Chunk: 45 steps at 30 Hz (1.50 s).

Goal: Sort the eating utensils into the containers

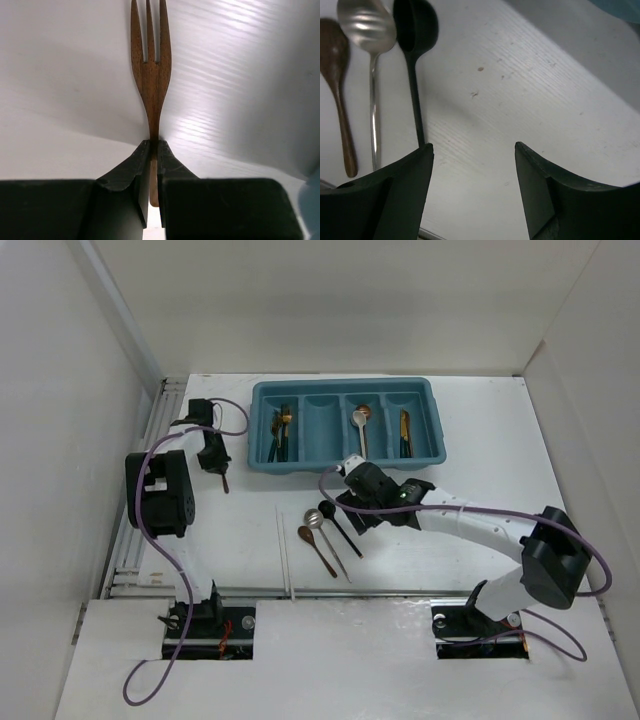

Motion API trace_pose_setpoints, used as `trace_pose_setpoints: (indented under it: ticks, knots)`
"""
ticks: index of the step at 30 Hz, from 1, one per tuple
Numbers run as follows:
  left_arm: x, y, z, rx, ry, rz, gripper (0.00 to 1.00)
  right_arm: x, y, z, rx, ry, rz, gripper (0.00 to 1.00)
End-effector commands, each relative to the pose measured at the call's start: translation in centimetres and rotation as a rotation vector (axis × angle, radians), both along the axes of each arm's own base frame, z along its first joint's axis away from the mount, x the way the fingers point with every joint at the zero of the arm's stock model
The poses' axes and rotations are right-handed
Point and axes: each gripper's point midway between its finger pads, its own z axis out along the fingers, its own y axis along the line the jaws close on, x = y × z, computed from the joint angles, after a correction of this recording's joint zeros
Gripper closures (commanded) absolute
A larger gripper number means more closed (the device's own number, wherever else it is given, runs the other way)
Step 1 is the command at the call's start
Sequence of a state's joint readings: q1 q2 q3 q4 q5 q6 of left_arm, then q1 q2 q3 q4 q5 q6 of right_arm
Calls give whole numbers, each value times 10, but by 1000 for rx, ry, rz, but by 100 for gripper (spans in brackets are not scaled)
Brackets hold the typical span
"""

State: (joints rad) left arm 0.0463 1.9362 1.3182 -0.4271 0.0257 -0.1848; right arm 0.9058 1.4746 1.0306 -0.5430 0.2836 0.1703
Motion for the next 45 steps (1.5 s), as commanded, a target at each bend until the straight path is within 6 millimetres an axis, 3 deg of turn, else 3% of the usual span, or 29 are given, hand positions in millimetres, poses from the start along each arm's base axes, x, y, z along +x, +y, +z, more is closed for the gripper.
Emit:
trace_pose_setpoints:
  ticks: [1, 3, 4, 7, 8, 12, 14, 16, 17, 18, 19, 21, 23, 26, 27, 29, 31, 32, 35, 36, 39, 42, 45]
  knots:
    - [-18, 23, 2, 29, 73, 21, 100, -11, 25, -3, 51, 23, 145, 29]
    - [3, 21, 34, 16, -26, 14, 100, -15, 34, -5, 76, 46, 193, 29]
    - [26, 17, 72, 12, -135, 0, 100, -16, 35, -9, 67, 56, 211, 29]
    - [56, -10, 132, -21, -304, -69, 100, -15, 39, -13, 64, 62, 226, 27]
    - [70, -34, 163, -34, -400, -124, 100, -15, 39, -20, 46, 73, 232, 27]
    - [85, -103, 202, -135, -514, -268, 100, -10, 48, -33, 54, 77, 239, 24]
    - [90, -125, 199, -186, -513, -299, 100, -8, 48, -41, 42, 76, 232, 24]
    - [94, -147, 178, -236, -456, -328, 100, -2, 48, -48, 24, 72, 208, 24]
    - [96, -148, 167, -241, -427, -318, 100, 1, 50, -48, 24, 66, 187, 24]
    - [93, -155, 139, -243, -357, -326, 100, 2, 47, -55, 3, 73, 181, 24]
    - [95, -161, 133, -244, -348, -336, 100, 5, 50, -53, 8, 67, 166, 24]
    - [94, -163, 116, -229, -308, -332, 97, 11, 50, -55, -6, 54, 142, 24]
    - [94, -160, 99, -211, -275, -319, 87, 12, 49, -62, -25, 66, 127, 25]
    - [93, -161, 96, -189, -280, -343, 84, 13, 51, -67, -30, 77, 119, 28]
    - [93, -161, 96, -188, -280, -343, 75, 13, 51, -67, -30, 77, 119, 29]
    - [91, -160, 95, -183, -270, -351, 69, 12, 50, -70, -37, 83, 119, 35]
    - [94, -161, 110, -184, -304, -354, 65, 12, 50, -70, -37, 83, 119, 42]
    - [93, -161, 120, -185, -324, -355, 65, 12, 50, -74, -44, 89, 119, 55]
    - [97, -160, 147, -179, -385, -354, 64, 12, 53, -71, -31, 90, 124, 72]
    - [98, -160, 169, -181, -426, -356, 64, 12, 53, -71, -31, 90, 124, 81]
    - [99, -145, 203, -162, -502, -337, 61, 12, 53, -71, -31, 90, 124, 99]
    - [101, -119, 220, -135, -541, -284, 59, 6, 45, -75, -53, 109, 124, 100]
    - [100, -96, 233, -122, -567, -242, 59, -1, 40, -63, -64, 108, 144, 100]
